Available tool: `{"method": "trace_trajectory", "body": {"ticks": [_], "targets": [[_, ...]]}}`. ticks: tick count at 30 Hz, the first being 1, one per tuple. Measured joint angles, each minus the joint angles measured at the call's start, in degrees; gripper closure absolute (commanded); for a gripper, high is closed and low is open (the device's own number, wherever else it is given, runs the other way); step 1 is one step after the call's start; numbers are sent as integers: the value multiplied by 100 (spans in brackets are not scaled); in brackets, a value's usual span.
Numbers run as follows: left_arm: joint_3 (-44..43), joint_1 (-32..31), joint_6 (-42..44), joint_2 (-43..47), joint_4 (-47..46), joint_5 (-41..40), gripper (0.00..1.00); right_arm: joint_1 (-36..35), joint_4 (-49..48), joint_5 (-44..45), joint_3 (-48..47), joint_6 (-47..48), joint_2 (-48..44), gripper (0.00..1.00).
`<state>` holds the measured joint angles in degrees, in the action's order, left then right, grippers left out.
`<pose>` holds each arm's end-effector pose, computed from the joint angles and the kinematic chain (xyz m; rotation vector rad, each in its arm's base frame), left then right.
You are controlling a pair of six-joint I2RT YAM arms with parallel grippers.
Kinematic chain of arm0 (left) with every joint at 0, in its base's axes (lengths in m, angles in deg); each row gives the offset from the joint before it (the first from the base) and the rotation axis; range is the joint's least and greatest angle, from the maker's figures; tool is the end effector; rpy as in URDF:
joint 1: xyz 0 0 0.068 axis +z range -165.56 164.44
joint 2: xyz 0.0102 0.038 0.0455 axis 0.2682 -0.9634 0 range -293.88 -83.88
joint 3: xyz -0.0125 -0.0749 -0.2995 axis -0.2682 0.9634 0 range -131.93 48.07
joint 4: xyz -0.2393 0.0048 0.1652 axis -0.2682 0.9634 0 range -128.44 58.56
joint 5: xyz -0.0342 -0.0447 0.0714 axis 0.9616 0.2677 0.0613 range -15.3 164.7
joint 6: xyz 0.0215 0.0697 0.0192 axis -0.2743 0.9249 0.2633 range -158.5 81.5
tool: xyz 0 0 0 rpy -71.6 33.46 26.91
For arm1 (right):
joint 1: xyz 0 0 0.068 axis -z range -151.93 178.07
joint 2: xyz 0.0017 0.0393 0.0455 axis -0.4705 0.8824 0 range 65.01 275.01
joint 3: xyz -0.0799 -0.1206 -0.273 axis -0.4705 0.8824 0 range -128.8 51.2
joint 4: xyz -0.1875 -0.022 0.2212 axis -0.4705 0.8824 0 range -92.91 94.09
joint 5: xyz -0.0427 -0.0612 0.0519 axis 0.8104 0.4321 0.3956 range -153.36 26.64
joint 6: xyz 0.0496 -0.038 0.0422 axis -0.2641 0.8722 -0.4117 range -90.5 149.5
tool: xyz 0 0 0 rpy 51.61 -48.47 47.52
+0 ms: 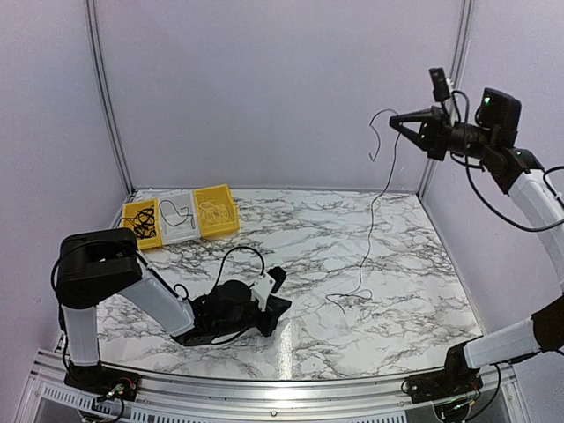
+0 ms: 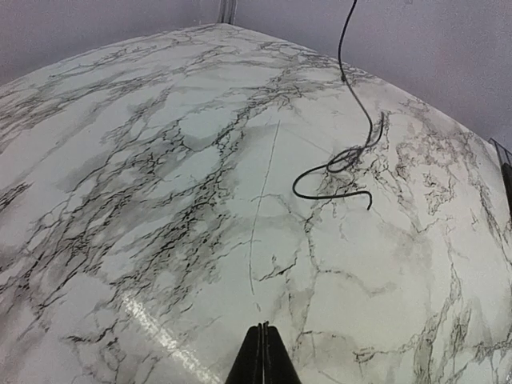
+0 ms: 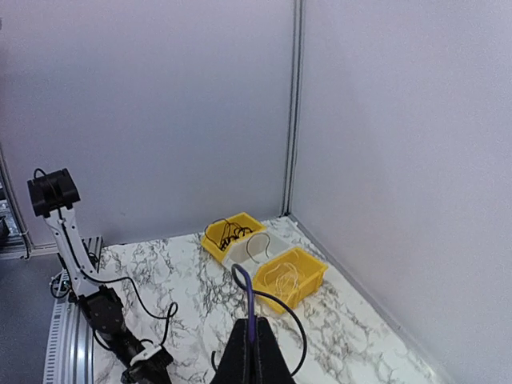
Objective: Untangle the cables
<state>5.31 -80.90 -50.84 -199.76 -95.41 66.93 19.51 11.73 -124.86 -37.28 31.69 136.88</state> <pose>0.1834 -0.3788 0.0996 0.7723 1.7694 -0.8068 0.2665 0.0966 0.5398 -0.9793 1.2999 0.9028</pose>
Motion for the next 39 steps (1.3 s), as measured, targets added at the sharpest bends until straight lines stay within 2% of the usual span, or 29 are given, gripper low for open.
{"method": "trace_trajectory", "body": {"ticks": [3,6,9,12,18,23,32,39], "targets": [[382,0,-44,413,-105,-136,75,-114,142,240,914,264,87,100],[575,0,-76,667,-168,-254,58,-219,501,509,1366,732,197,100],[551,-2,-68,730,-203,-273,48,-219,769,918,1648,1200,212,100],[367,-13,-79,704,-184,-164,43,-197,883,1333,1849,1537,210,100],[-916,-44,-409,120,-59,46,43,-177,942,1827,2135,1801,133,100],[-2391,-72,-691,-654,697,31,42,-177,931,1882,2157,1805,92,100],[-4140,-83,-813,-1932,1698,240,42,-177,820,1851,2387,1794,20,100],[-5248,-96,-562,-2686,2439,278,58,-177,791,1803,2529,1777,-52,100]]}}
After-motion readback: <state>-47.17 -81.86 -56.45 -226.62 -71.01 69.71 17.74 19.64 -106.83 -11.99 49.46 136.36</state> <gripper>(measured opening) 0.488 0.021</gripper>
